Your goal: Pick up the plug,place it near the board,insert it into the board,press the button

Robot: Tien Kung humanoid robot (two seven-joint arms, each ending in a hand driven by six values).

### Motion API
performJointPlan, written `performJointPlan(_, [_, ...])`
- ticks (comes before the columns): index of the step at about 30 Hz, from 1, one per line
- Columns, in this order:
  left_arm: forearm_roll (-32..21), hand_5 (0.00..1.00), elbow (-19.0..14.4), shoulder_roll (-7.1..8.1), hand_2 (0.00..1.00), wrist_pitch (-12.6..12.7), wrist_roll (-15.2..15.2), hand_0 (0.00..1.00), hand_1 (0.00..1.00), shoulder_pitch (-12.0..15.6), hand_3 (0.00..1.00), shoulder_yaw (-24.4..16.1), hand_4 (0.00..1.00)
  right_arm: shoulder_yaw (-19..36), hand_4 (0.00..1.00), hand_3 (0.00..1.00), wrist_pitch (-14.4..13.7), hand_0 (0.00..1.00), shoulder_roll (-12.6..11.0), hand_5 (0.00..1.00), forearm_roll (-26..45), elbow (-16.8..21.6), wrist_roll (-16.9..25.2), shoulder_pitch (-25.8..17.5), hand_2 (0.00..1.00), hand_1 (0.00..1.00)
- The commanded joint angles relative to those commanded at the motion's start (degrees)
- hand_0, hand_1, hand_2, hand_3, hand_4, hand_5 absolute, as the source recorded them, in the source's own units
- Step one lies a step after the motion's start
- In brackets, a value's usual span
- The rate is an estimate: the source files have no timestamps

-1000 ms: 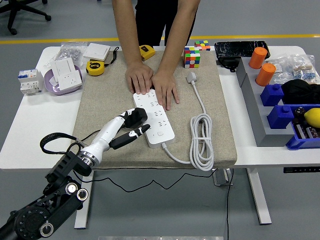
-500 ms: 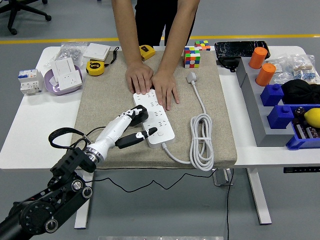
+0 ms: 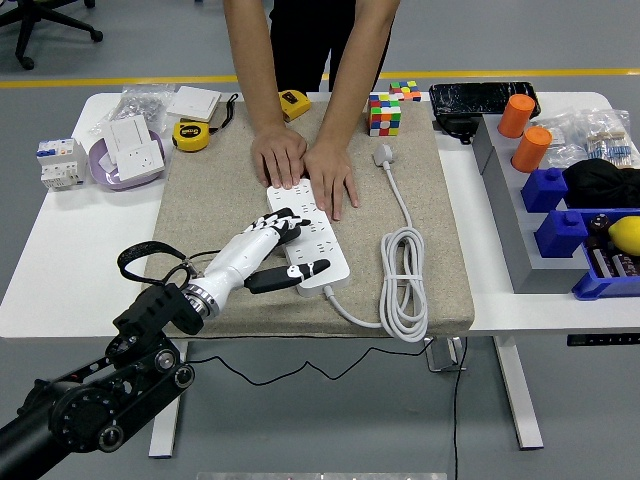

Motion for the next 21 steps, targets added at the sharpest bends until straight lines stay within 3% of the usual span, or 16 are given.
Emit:
performJointPlan(6, [0.9,0.998,0.3,0.22,0.953,-0.2,0.6,0.998,0.998,-1.6,0.905,1.5,0.996,0.0,0.998,0.838,0.1,0.945,-0.1,0.947,-0.1,0.0,-0.1,-0.2,0.836,0.890])
performJointPlan(21, [1.5,0.998,0.4,-0.57,0.949,-0.8,1.4,0.998,0.994,-2.6,0.903,4.3,0.989,-0.6,0.998,0.838,0.1,0.945,-0.2,0.947,0.3,0.0,-0.1,-0.3,0.836,0.890])
